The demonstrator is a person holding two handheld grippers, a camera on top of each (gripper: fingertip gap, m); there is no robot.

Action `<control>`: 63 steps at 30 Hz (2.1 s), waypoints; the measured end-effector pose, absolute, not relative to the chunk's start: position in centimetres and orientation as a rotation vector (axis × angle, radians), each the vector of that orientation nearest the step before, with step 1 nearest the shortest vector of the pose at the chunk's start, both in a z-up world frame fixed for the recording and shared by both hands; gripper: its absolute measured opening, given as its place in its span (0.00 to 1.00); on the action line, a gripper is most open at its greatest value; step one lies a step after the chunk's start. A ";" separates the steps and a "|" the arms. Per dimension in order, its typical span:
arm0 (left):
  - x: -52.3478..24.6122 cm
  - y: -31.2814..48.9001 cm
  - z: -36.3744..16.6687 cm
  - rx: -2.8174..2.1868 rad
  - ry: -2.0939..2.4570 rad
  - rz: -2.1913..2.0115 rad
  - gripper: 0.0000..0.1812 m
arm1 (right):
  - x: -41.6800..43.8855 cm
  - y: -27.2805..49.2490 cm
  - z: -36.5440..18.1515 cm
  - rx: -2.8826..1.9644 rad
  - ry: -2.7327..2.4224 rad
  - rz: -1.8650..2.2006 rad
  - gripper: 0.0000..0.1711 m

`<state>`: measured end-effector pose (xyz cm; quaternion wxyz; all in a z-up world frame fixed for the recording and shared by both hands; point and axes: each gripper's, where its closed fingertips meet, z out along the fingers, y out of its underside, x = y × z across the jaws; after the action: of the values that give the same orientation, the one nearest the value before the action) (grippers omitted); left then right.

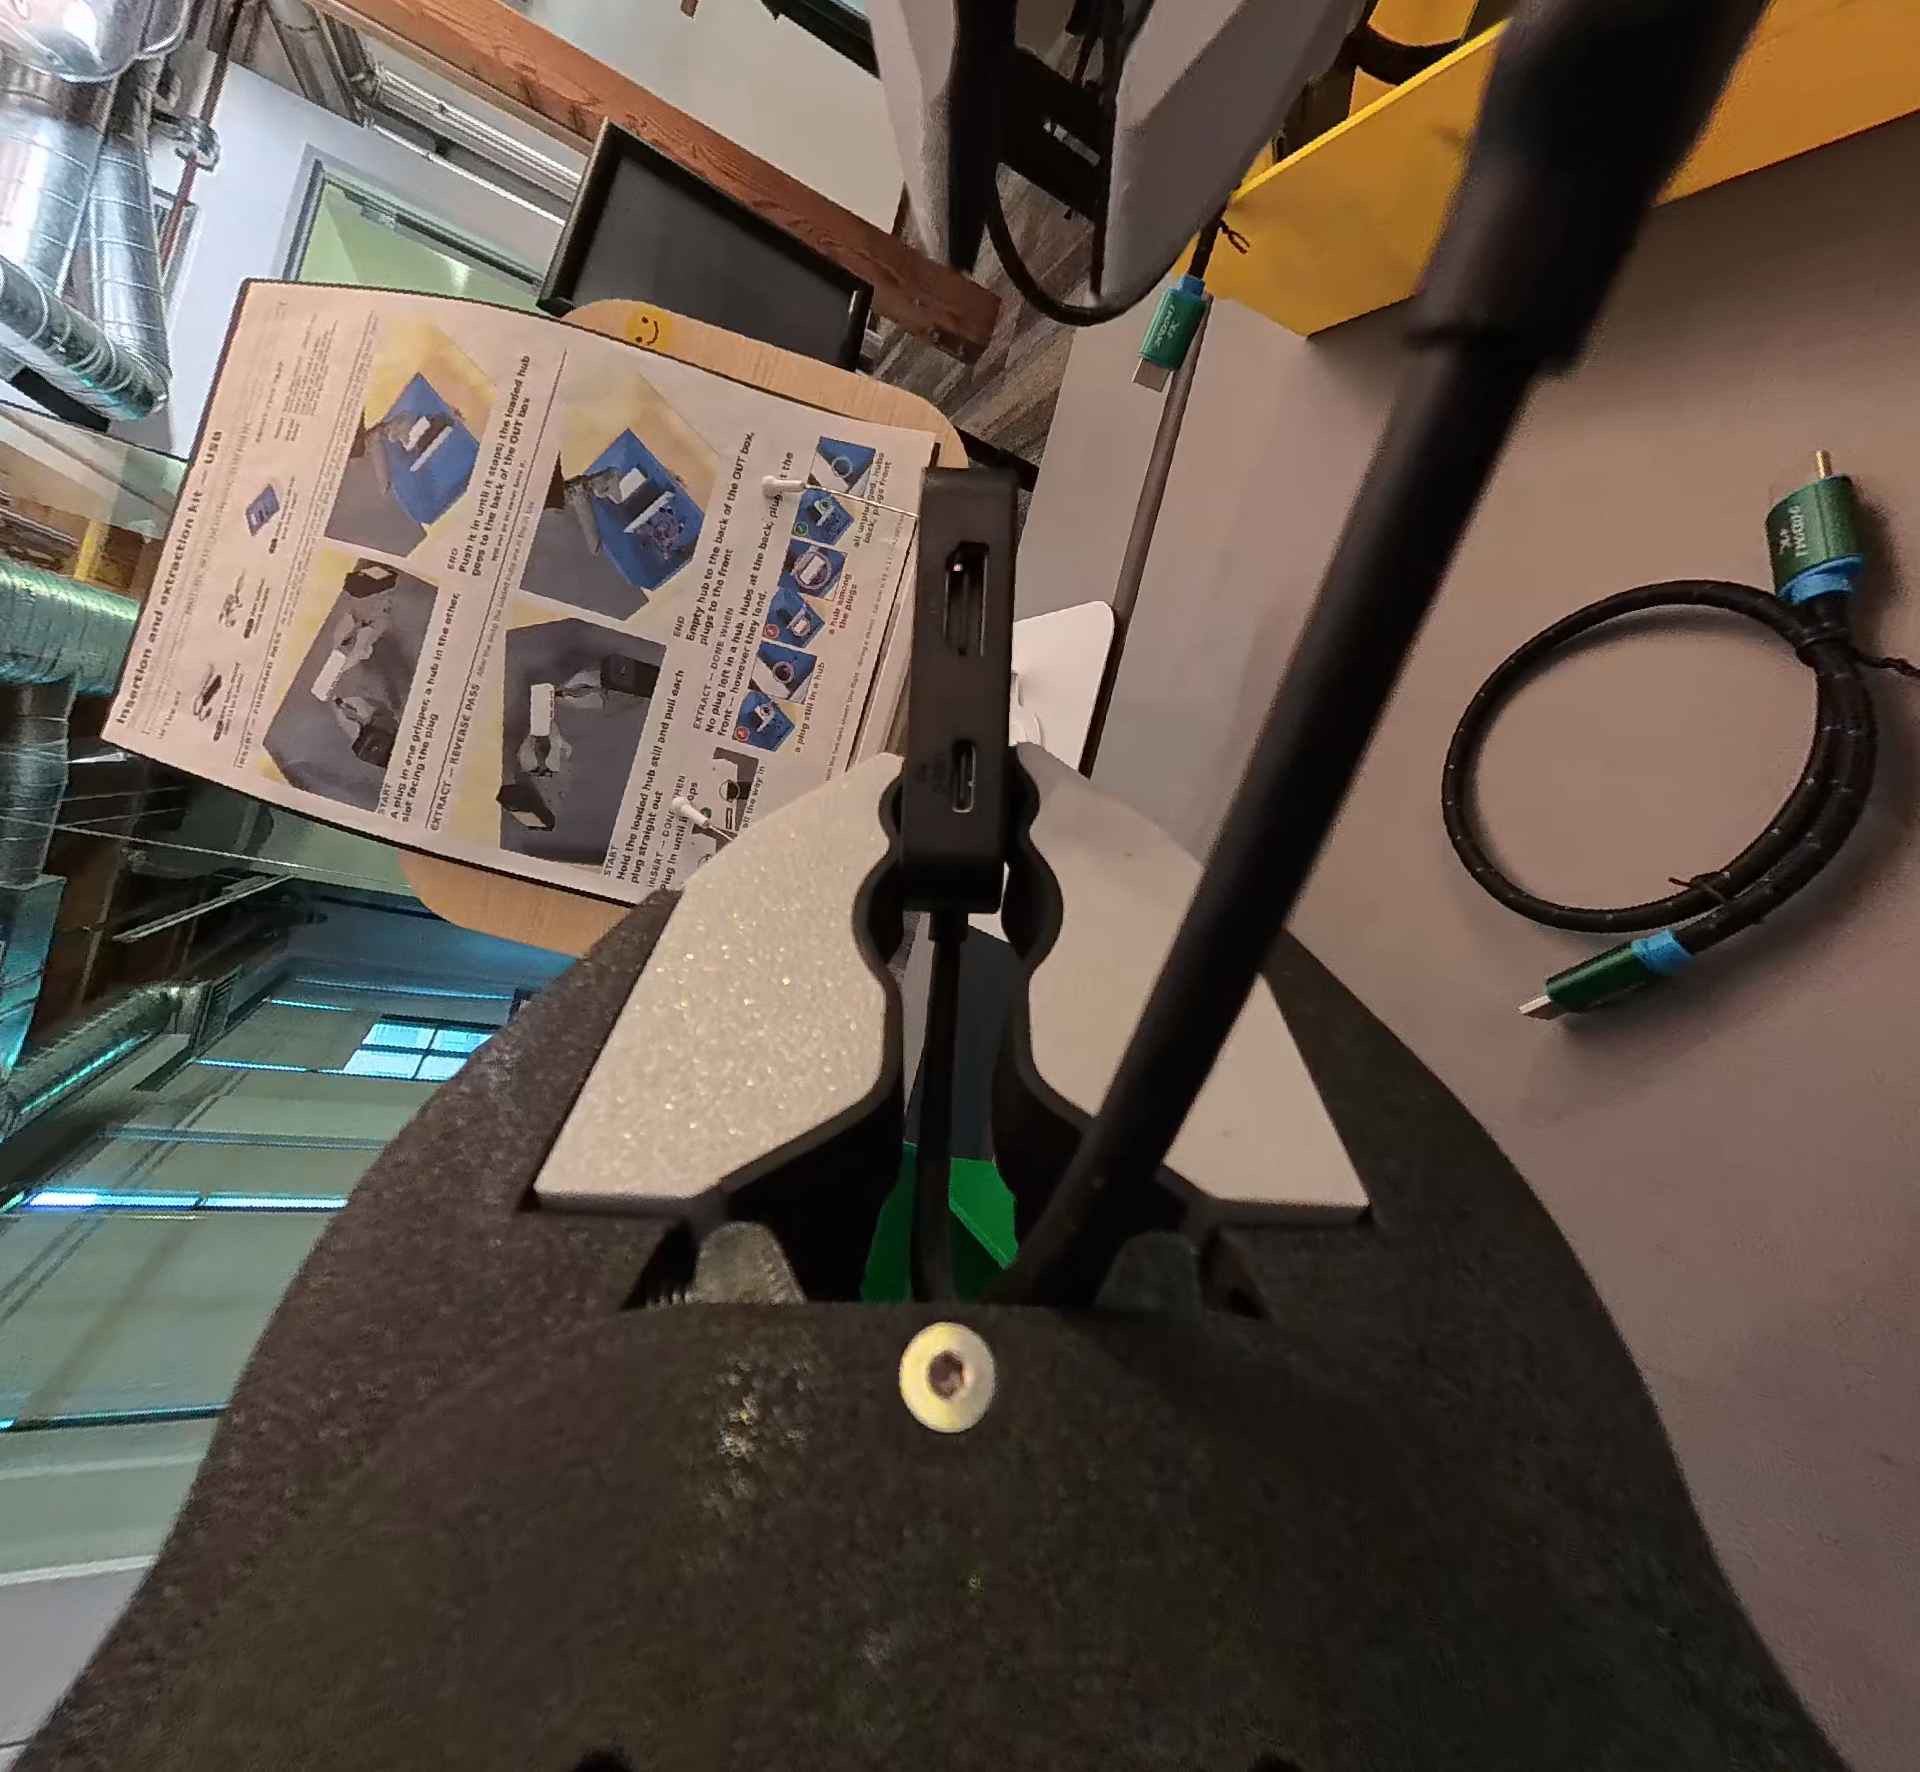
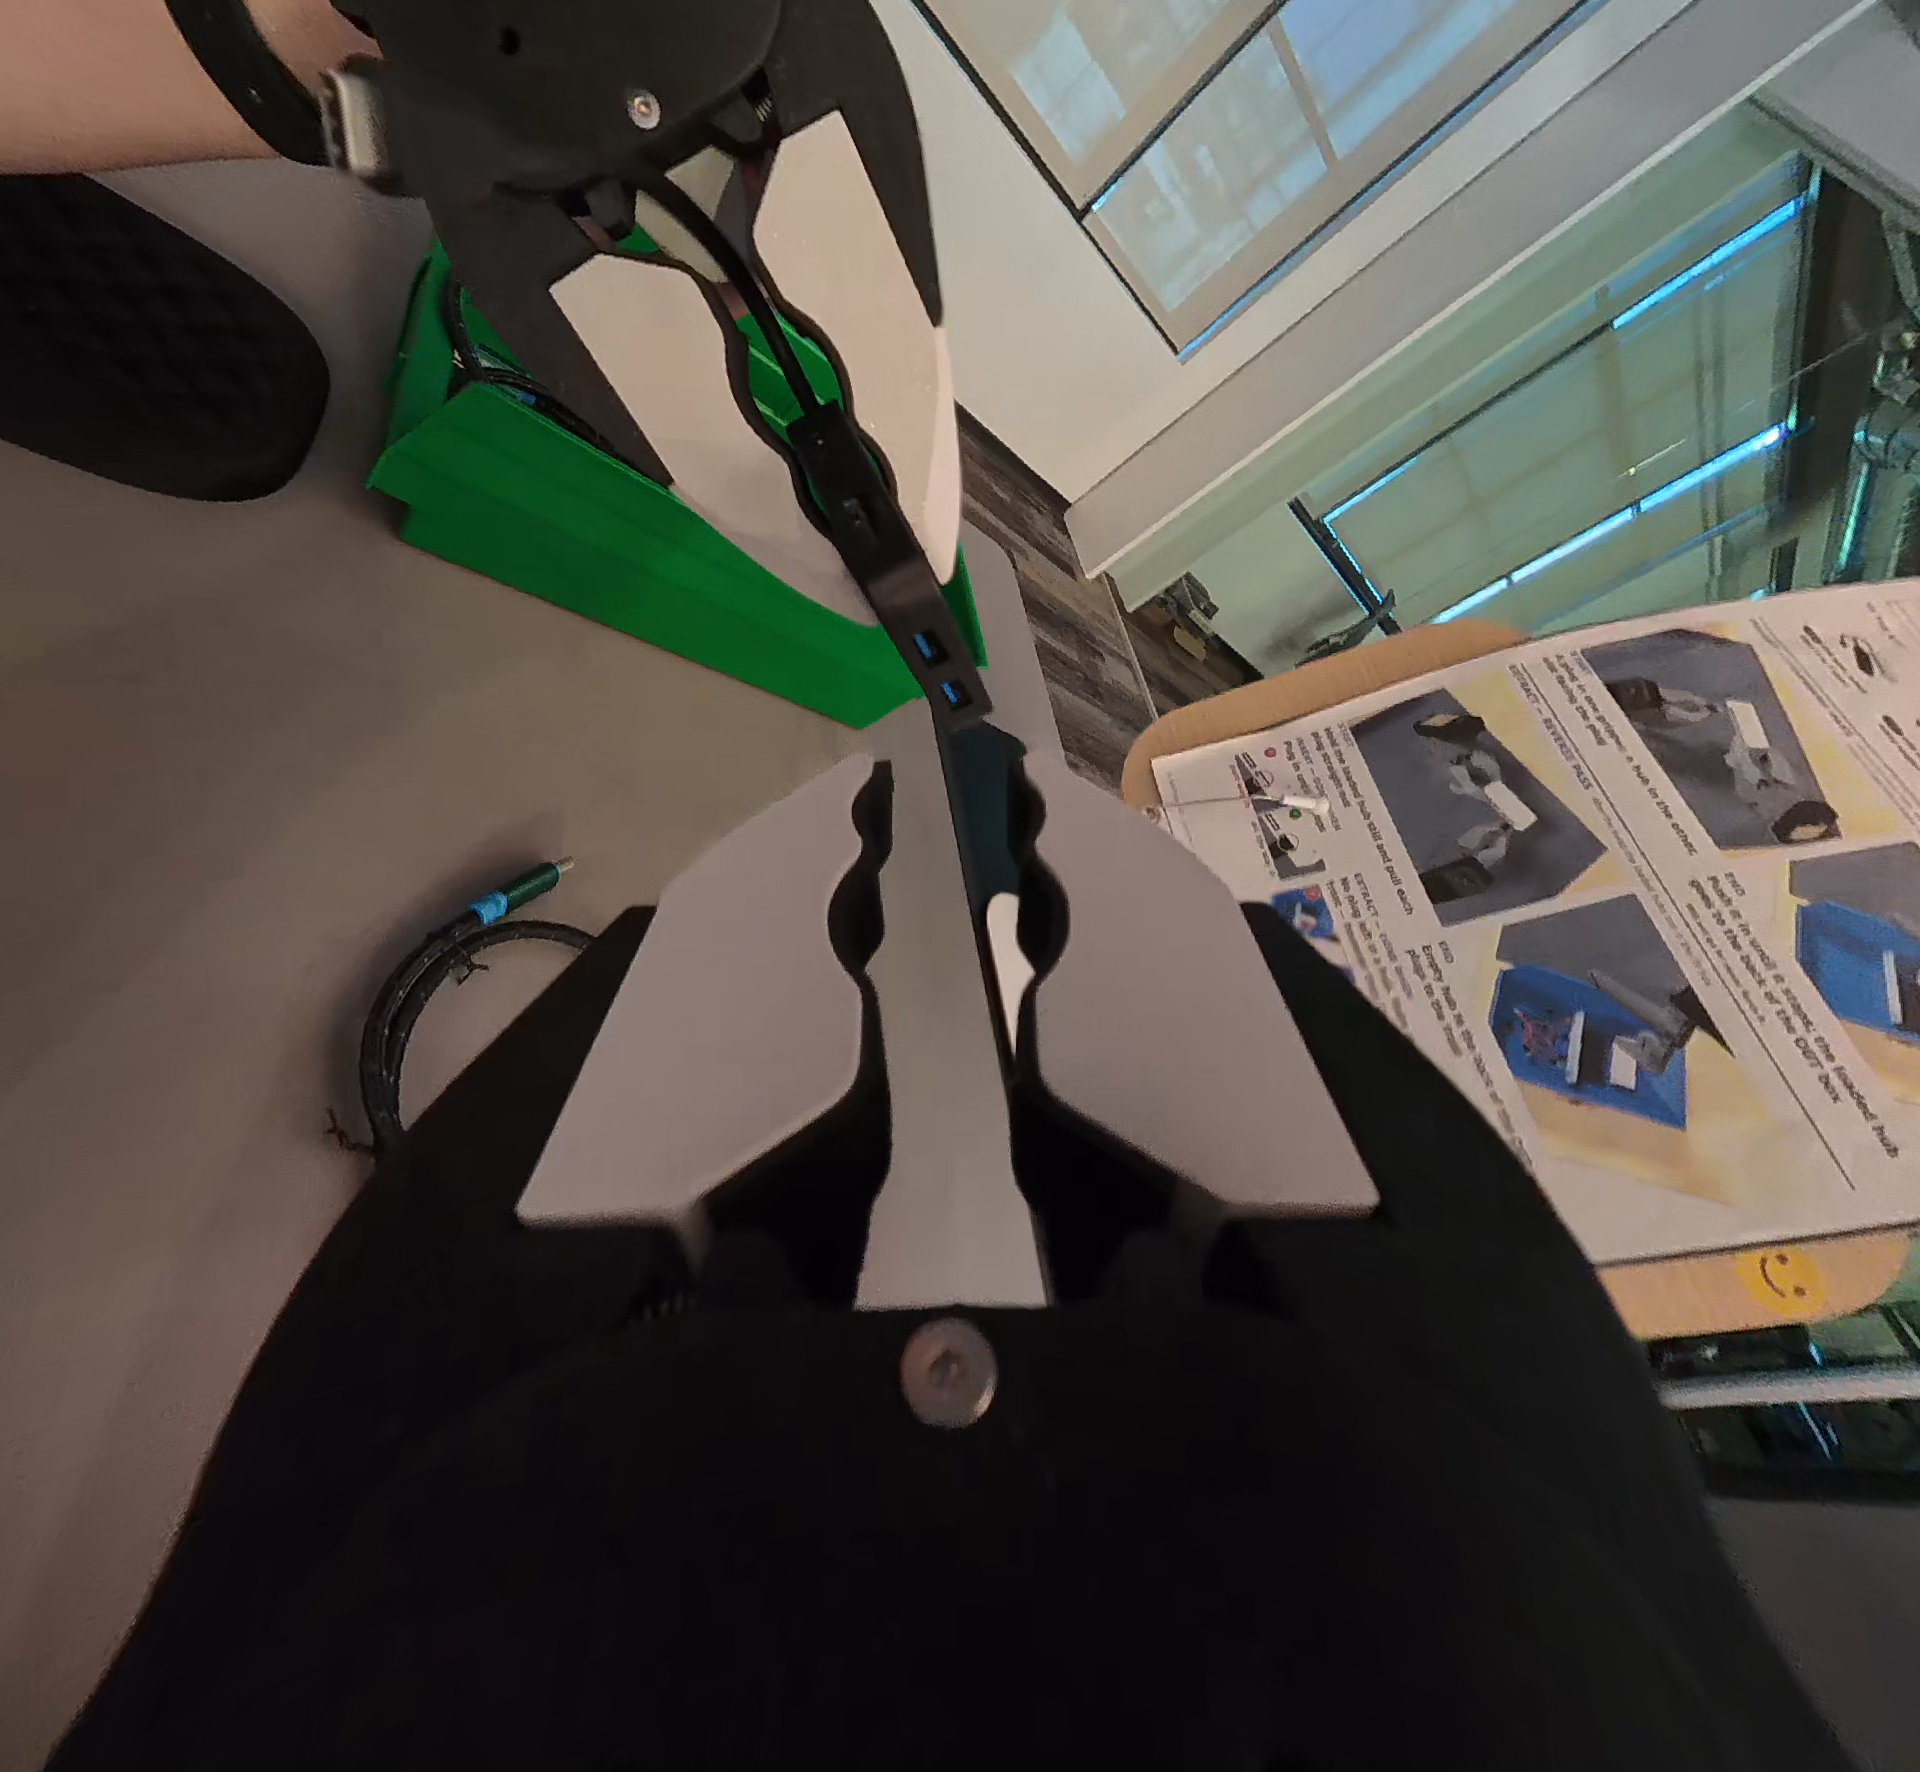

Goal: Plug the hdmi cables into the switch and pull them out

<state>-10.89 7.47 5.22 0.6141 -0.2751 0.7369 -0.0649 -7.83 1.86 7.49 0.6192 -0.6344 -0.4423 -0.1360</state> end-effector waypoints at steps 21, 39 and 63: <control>-12.6 8.8 7.7 -0.667 1.637 -0.148 0.07 | -9.5 -3.1 -12.0 -2.307 0.010 0.011 0.10; -14.1 10.5 9.1 -0.699 1.589 -0.138 0.08 | -11.1 6.2 -15.2 -2.244 -0.471 -0.385 0.06; -14.7 10.0 9.6 -0.713 1.601 -0.173 0.07 | -5.4 -5.5 -15.6 -2.464 0.491 -0.169 0.21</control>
<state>-14.66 9.96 9.60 0.6368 -0.3120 0.7010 -0.0758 -5.38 -5.55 -15.62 0.3069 -0.9313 0.1855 -0.0639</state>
